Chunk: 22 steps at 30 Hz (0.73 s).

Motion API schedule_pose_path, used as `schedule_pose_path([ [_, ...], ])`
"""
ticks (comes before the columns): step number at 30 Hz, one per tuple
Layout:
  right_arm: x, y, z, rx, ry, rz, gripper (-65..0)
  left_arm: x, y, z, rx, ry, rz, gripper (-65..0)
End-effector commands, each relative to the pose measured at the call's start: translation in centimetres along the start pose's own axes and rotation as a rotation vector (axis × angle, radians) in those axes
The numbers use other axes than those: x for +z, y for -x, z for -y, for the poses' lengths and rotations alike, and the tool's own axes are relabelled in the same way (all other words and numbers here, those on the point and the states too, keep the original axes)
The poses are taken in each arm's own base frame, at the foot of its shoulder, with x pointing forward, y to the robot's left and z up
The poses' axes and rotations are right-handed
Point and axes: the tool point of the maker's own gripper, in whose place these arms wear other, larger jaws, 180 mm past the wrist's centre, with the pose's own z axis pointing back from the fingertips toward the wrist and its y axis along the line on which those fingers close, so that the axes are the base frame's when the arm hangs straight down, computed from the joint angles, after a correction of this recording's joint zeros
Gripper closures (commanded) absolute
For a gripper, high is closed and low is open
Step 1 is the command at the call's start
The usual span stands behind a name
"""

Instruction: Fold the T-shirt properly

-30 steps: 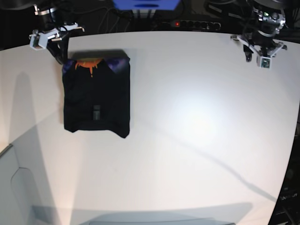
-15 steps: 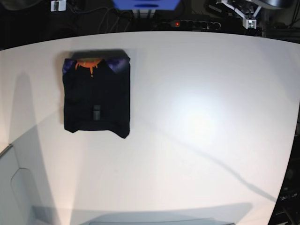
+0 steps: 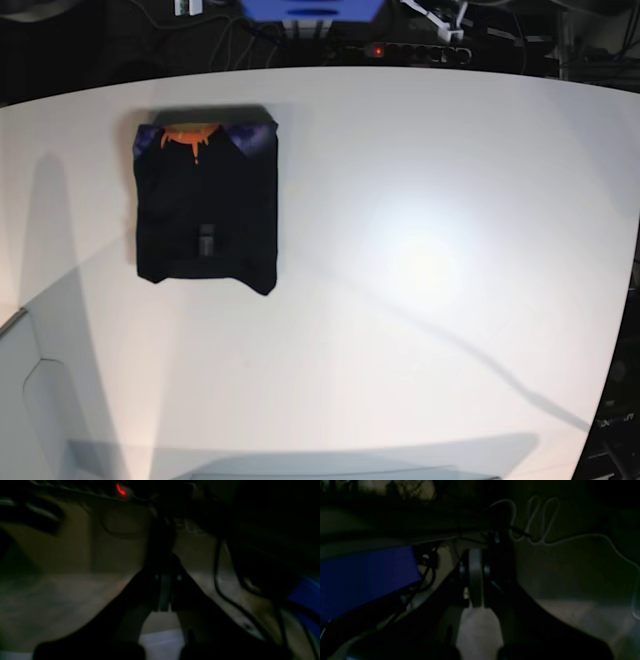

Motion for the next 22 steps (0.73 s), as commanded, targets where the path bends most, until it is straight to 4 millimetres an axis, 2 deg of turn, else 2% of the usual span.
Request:
schedule_pose_path([
  [1,0.1,0.2,1.6,0.014,0.064,0.017,0.0,-0.5,-0.1,-0.4,0.017,-0.02,0.015,0.0],
  [4,-1.1,2.1,3.8,0.061,0.14,-0.029,0.0,-2.0,0.6,-0.2,0.054,-0.092,0.05,0.0],
  [7,-1.3,3.6,6.4,0.089,0.233,-0.08,0.0,-2.4,0.6,-0.3,0.011,-0.143,0.065,0.0],
  [9,-1.4,3.8,7.2,0.115,0.283,-0.091,0.0,-2.7,1.0,-0.2,-0.017,-0.184,0.052,0.0],
  [13,-1.1,3.5,9.0,0.295,0.356,-0.13,0.0,-2.4,0.9,-1.8,-0.052,-0.279,0.047,0.0],
  [18,-1.1,3.4,9.4,0.498,0.395,-0.183,0.0,-2.4,1.2,-1.9,-0.051,-0.282,0.028,0.0],
  [22,-1.7,3.9,8.0,0.516,0.369,-0.192,0.0,-2.9,0.3,-1.4,-0.052,-0.279,0.026,0.0],
])
